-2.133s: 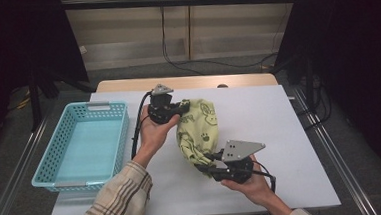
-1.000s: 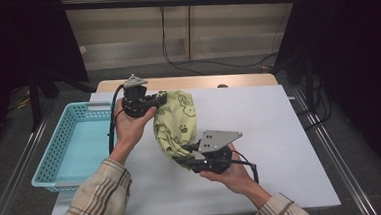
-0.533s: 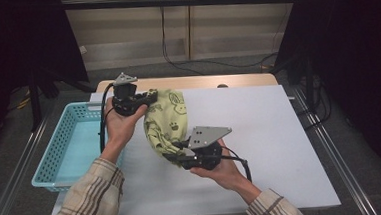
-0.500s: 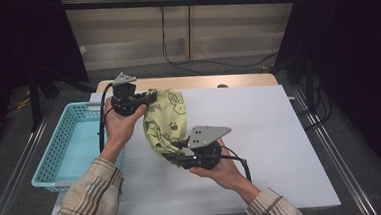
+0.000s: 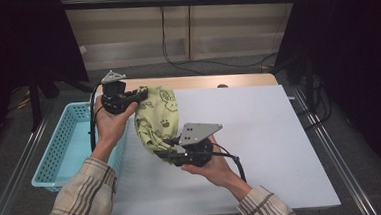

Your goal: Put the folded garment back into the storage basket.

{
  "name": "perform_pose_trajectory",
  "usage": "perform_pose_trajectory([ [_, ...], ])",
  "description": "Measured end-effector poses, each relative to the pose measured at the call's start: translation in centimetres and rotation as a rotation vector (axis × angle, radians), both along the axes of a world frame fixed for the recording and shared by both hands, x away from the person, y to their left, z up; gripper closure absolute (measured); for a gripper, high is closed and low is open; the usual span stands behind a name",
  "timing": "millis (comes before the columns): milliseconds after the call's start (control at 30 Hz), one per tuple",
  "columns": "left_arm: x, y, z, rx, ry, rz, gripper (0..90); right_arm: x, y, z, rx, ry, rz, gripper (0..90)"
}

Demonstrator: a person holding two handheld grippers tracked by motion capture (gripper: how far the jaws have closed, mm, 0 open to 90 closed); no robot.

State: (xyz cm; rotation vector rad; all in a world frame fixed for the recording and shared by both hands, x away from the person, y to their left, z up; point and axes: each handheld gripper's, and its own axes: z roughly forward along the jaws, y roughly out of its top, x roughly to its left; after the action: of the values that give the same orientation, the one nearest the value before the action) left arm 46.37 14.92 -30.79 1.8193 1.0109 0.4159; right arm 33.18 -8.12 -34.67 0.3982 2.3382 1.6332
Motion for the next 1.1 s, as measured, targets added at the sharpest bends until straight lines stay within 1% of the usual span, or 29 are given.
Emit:
perform_pose_trajectory([
  [33,0.0,0.1,0.0,-0.010,-0.002,-0.001,78.0,0.0,0.1,0.0,0.001,0.001,0.000,68.1],
  [67,0.0,0.3,0.0,-0.003,-0.003,0.000,77.9,0.1,0.2,0.1,0.002,0.000,0.003,68.1],
  [100,0.0,0.3,0.0,-0.009,-0.004,0.004,78.0,0.1,0.3,0.1,0.001,0.001,0.003,68.1],
  [367,0.3,1.1,0.2,0.007,-0.005,0.013,77.9,0.7,1.2,-0.1,0.011,0.004,0.015,68.1],
  [400,0.4,1.6,0.3,0.058,-0.006,-0.009,77.9,0.8,1.3,-0.1,0.013,0.004,0.019,68.1],
  [433,0.3,1.3,0.2,0.009,-0.009,0.020,78.0,0.8,1.4,-0.1,0.009,0.005,0.019,68.1],
  [467,0.3,1.4,0.2,0.001,-0.011,0.021,77.9,0.9,1.6,-0.1,0.009,0.002,0.022,68.1],
  [500,0.3,1.6,0.2,0.008,-0.013,0.018,78.0,0.9,1.7,-0.1,0.008,0.004,0.022,68.1],
  [533,0.3,1.7,0.2,0.006,-0.011,0.022,77.9,0.9,1.8,-0.1,0.005,0.003,0.021,68.1],
  [567,0.3,2.0,0.2,0.033,-0.008,0.016,77.9,0.8,2.0,-0.2,0.004,0.007,0.020,68.1],
  [633,0.3,2.3,0.1,0.037,-0.014,0.019,77.9,0.9,2.4,-0.3,0.006,0.008,0.028,68.1],
  [667,0.3,2.5,0.2,0.046,-0.011,0.013,78.0,1.0,2.6,-0.4,0.004,0.009,0.032,68.1],
  [700,0.3,2.5,0.2,0.028,-0.015,0.025,78.0,1.0,2.8,-0.4,0.005,0.011,0.032,68.1],
  [733,0.3,2.8,0.3,0.033,-0.014,0.023,77.9,1.1,2.9,-0.4,0.005,0.012,0.032,68.1],
  [767,0.3,2.8,0.3,0.022,-0.018,0.032,77.9,1.1,3.1,-0.4,0.007,0.011,0.038,68.1],
  [800,0.3,3.0,0.4,0.028,-0.018,0.031,78.0,1.2,3.3,-0.3,0.006,0.008,0.039,68.1],
  [867,0.2,3.3,0.5,0.023,-0.023,0.036,77.9,1.3,3.5,-0.2,0.010,0.006,0.043,68.1],
  [900,0.2,3.6,0.5,0.029,-0.021,0.033,77.9,1.3,3.6,-0.1,0.011,0.007,0.042,68.1],
  [933,0.2,3.6,0.5,0.003,-0.024,0.042,77.9,1.3,3.8,-0.1,0.014,0.005,0.046,68.1],
  [967,0.1,3.7,0.5,0.004,-0.014,0.043,77.9,1.3,3.9,0.0,0.013,0.005,0.044,68.1],
  [1000,0.2,3.8,0.4,0.003,-0.021,0.046,77.9,1.3,4.0,0.0,0.014,0.013,0.045,68.1],
  [1100,0.2,4.4,0.5,0.016,-0.028,0.052,77.9,1.4,4.4,0.1,0.013,0.010,0.051,68.1],
])
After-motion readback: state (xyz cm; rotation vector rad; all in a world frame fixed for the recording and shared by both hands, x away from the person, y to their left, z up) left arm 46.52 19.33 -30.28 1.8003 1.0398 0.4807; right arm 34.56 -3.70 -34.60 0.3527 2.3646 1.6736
